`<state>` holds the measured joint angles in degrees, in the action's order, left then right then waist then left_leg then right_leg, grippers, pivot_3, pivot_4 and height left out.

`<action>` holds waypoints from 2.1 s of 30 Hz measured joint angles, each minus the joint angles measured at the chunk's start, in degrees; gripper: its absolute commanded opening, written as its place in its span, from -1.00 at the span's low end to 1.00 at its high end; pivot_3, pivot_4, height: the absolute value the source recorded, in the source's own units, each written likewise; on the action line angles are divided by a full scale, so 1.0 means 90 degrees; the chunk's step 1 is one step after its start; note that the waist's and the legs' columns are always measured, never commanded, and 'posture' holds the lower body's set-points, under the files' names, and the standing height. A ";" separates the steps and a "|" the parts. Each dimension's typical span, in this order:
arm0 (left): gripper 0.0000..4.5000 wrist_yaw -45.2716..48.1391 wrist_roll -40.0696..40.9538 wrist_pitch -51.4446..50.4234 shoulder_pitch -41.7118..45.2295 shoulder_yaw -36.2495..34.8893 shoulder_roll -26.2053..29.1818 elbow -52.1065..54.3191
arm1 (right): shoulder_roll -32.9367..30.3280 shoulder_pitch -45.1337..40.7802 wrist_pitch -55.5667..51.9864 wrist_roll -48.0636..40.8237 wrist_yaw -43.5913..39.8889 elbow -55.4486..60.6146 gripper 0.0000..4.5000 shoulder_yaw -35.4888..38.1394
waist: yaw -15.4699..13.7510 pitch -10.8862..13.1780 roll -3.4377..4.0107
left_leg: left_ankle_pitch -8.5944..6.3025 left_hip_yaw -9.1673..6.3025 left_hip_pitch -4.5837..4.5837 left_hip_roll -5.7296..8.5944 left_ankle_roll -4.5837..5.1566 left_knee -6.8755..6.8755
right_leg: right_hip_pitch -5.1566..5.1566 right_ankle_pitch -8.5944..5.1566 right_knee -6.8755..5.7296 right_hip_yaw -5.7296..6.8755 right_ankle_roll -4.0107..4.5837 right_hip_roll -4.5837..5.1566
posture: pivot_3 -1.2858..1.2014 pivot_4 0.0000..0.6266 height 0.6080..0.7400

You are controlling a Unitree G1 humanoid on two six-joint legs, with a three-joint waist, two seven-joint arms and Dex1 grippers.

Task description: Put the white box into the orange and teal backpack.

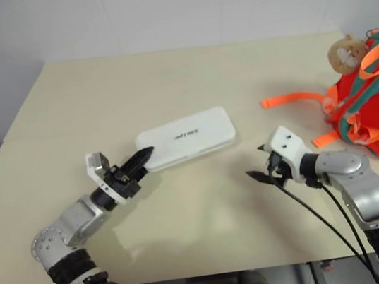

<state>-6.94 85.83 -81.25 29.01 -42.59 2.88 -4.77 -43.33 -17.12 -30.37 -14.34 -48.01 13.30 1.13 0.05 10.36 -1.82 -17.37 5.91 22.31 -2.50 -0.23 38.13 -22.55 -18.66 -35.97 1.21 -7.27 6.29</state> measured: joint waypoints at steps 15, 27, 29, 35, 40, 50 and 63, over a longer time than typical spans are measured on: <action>-0.42 -0.0152 0.1888 0.1239 -0.0434 0.1640 0.1412 -0.0039 | -0.0001 0.0355 -0.0785 -0.0513 0.0679 0.0871 1.00 0.1313 | -0.0022 0.0000 0.0000 | 0.0000 -0.0008 0.0001 0.0004 0.0001 -0.0001 | 0.0009 0.0000 0.0008 0.0003 0.0000 0.0001 | 0.03 -0.52 1.00; -0.42 0.0283 0.2207 0.1606 -0.0334 0.2406 0.1863 -0.0386 | 0.0035 0.1072 -0.1908 -0.1240 0.1509 0.1687 1.00 0.3144 | -0.0020 0.0000 0.0001 | 0.0002 -0.0010 0.0001 0.0028 0.0006 -0.0002 | 0.0011 0.0000 0.0009 0.0000 0.0000 0.0005 | 0.03 -0.52 1.00; -0.42 0.0345 0.2235 0.1625 -0.0283 0.2485 0.1916 -0.0458 | 0.0036 0.1126 -0.1938 -0.1256 0.1645 0.1687 1.00 0.3355 | -0.0016 0.0000 0.0001 | 0.0002 -0.0011 0.0001 0.0038 0.0006 -0.0002 | 0.0010 0.0000 0.0008 0.0000 0.0000 0.0005 | 0.03 -0.52 1.00; -0.42 0.0551 0.2238 0.1653 -0.0167 0.2662 0.1965 -0.0747 | 0.0219 0.1265 -0.1728 -0.1045 0.2161 0.1381 1.00 0.3584 | -0.0014 0.0000 0.0002 | 0.0005 -0.0011 0.0001 0.0046 0.0011 -0.0004 | 0.0010 0.0000 0.0007 -0.0001 0.0000 0.0008 | 0.03 -0.52 1.00; -0.42 0.0688 0.2238 0.1644 0.0005 0.2758 0.2022 -0.0812 | 0.0320 0.1152 -0.1317 -0.0781 0.2435 0.0918 1.00 0.3436 | 0.0005 0.0000 0.0002 | 0.0007 -0.0011 0.0000 0.0051 0.0014 -0.0004 | 0.0011 0.0001 0.0007 -0.0001 -0.0002 0.0010 | 0.03 -0.52 1.00; -0.42 0.0876 0.2234 0.1447 0.0247 0.2973 0.2295 -0.1026 | 0.0512 0.0379 -0.0242 -0.0084 0.3125 -0.0748 1.00 0.2901 | 0.0003 0.0004 0.0008 | 0.0011 -0.0012 0.0002 0.0056 0.0016 -0.0010 | 0.0009 0.0002 0.0010 0.0001 -0.0005 0.0014 | 0.03 -0.52 1.00; -0.42 0.1062 0.2274 0.1328 0.0501 0.2976 0.2535 -0.1255 | 0.0604 0.0260 0.0088 0.0078 0.3512 -0.1032 1.00 0.2936 | 0.0003 0.0006 0.0010 | 0.0013 -0.0013 0.0002 0.0059 0.0012 -0.0009 | 0.0010 0.0003 0.0008 0.0001 -0.0007 0.0016 | 0.03 -0.52 1.00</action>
<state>2.62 106.29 -69.30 33.53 -15.80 25.69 -16.06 -37.89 -14.78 -29.57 -13.64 -16.40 4.01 27.55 0.08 10.41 -1.73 -17.25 5.80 22.33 -1.96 -0.12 38.04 -22.47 -18.63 -35.90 1.22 -7.33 6.44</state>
